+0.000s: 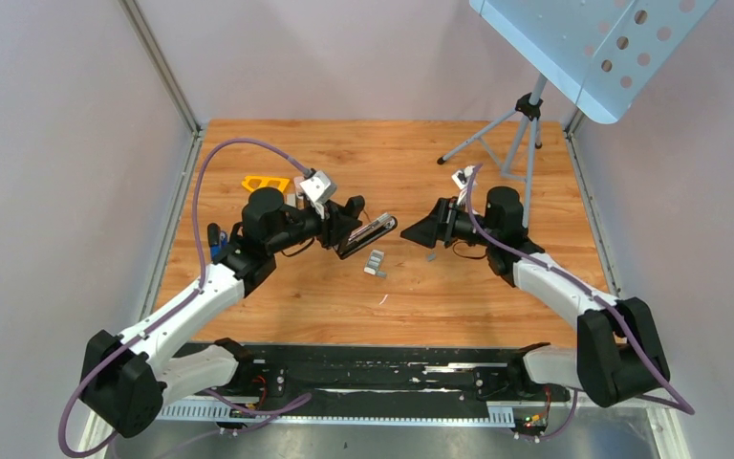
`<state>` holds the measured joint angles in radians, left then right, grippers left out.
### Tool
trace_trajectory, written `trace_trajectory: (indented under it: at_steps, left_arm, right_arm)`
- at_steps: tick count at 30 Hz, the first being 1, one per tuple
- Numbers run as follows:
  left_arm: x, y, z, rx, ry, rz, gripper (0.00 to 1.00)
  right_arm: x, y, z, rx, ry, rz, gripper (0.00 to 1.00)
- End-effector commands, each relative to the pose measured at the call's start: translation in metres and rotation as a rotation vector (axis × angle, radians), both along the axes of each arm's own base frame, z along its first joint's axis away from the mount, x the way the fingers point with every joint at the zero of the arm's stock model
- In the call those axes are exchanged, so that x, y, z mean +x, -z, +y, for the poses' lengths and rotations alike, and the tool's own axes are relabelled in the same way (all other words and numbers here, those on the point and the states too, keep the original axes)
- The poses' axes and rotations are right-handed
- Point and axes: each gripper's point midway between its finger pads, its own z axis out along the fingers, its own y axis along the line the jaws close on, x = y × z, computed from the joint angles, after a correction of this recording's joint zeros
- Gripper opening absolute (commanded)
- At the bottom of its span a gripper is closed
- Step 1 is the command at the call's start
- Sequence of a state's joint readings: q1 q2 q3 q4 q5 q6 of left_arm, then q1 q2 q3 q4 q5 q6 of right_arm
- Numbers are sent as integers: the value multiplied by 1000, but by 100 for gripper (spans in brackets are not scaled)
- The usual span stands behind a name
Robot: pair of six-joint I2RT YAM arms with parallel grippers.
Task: Unload the staples from the stapler
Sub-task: Unload the staple at the center of the board.
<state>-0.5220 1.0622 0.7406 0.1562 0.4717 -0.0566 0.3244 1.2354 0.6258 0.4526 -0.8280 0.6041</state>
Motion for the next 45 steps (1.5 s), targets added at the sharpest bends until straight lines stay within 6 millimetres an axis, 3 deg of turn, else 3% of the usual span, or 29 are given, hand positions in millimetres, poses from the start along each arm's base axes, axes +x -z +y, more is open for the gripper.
trace_trajectory:
  at_steps: [1,13,24,29,45]
  left_arm:
    - [1,-62,-14,-141,11,-153,0]
    - [-1,-73,-27,-218,14,-165,0]
    - [2,-69,-31,-237,1,-145,0]
    - [1,-73,-33,-265,10,-141,0]
    - [-6,-81,-35,-331,36,-138,0]
  right_arm:
    - [13,-10,2,63,38,109,78]
    - [21,-15,12,127,33,177,73]
    - [24,-12,15,147,55,236,68]
    - [25,-7,14,148,75,264,61]
    - [32,-24,17,200,94,297,47]
